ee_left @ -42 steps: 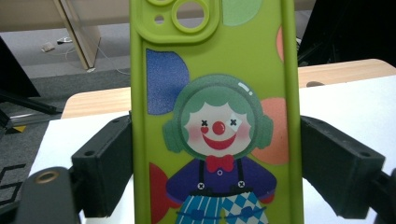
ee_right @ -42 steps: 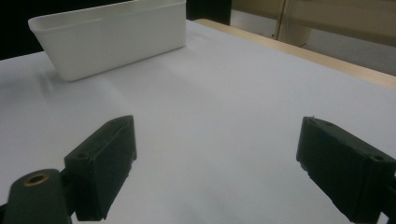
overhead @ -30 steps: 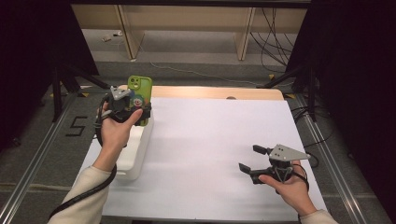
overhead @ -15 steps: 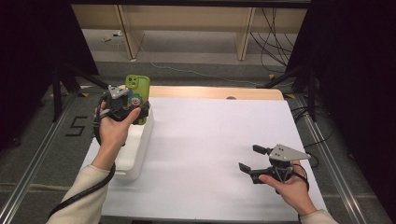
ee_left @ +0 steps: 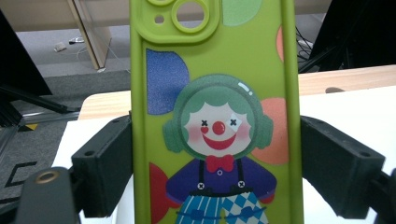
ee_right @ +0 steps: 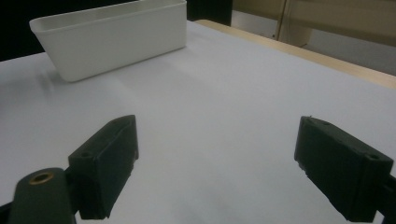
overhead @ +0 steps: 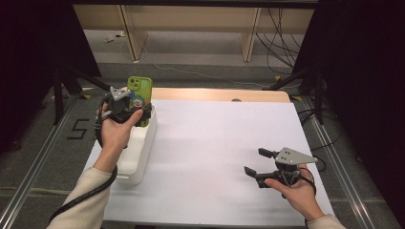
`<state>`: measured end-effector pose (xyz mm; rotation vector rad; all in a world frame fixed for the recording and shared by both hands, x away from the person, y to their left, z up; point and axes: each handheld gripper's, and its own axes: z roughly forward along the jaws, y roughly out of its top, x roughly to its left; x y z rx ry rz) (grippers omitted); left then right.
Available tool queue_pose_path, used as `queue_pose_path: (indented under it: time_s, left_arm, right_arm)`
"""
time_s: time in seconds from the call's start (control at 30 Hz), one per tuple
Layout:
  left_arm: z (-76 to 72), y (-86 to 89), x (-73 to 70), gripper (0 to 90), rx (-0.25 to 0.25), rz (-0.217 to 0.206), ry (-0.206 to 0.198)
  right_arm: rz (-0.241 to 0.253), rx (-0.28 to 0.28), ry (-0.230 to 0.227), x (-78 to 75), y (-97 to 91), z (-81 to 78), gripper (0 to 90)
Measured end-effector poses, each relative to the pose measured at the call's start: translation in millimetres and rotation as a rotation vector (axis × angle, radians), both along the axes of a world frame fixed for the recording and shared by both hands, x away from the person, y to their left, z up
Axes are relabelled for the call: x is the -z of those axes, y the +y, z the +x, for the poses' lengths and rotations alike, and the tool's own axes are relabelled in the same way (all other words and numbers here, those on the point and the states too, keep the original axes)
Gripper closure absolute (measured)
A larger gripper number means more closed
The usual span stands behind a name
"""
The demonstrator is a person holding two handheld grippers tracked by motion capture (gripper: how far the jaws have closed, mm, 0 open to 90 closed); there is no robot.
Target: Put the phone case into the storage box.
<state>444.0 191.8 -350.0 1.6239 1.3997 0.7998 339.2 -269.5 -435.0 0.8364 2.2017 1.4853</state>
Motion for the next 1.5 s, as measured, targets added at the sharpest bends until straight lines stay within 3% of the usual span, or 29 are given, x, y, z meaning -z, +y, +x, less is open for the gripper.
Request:
queue_pose_path:
  time_s: [1.37,1.5]
  left_arm:
    - [13.3,6.6,9.8,15.9,-0.011,0.005,0.023]
    - [14.7,5.6,11.0,15.9,-0.008,-0.009,0.033]
  right_arm:
    - [0.000,0.000,0.002,0.5,0.4,0.1,14.8]
    - [0.000,0.001,0.005,0.6,0.1,0.3,14.8]
